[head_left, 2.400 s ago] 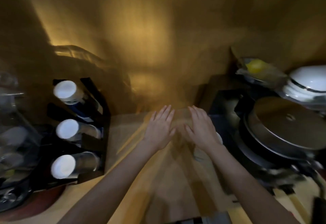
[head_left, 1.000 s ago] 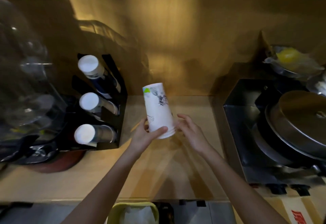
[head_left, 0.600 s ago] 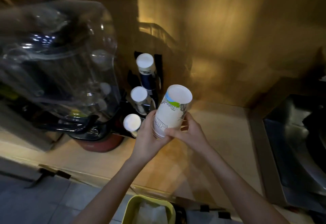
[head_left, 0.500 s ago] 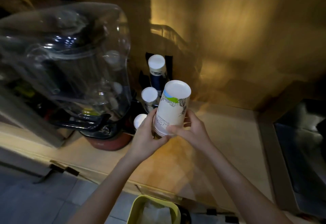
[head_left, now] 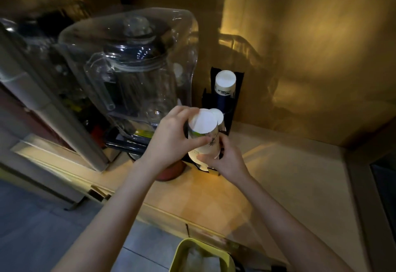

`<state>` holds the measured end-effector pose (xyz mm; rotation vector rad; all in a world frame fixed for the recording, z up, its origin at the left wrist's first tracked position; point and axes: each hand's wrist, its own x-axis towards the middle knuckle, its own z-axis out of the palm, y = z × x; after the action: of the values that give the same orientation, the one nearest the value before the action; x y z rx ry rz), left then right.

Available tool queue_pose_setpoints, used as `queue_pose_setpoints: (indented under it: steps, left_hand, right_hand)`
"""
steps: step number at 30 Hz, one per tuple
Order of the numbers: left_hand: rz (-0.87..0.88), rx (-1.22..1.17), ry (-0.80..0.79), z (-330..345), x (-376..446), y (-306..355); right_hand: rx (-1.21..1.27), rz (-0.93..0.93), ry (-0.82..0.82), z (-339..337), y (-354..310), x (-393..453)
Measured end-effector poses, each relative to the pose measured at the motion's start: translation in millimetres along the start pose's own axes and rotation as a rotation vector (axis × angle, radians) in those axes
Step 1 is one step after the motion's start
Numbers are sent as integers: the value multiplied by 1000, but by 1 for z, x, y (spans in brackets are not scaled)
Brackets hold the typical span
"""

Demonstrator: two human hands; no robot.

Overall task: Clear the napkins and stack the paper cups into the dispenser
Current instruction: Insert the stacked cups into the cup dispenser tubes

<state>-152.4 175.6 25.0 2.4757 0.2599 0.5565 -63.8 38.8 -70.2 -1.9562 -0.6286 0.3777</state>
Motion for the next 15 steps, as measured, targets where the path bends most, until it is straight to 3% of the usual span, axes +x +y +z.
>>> queue_pose_setpoints:
  steps: [9, 15]
  left_hand:
    - [-64, 18, 4, 20, 0, -25]
    - [-82, -14, -19, 40, 1, -31]
  right_hand:
    - [-53, 20, -69, 2, 8, 6]
    - [-61, -112, 4, -6, -3, 4]
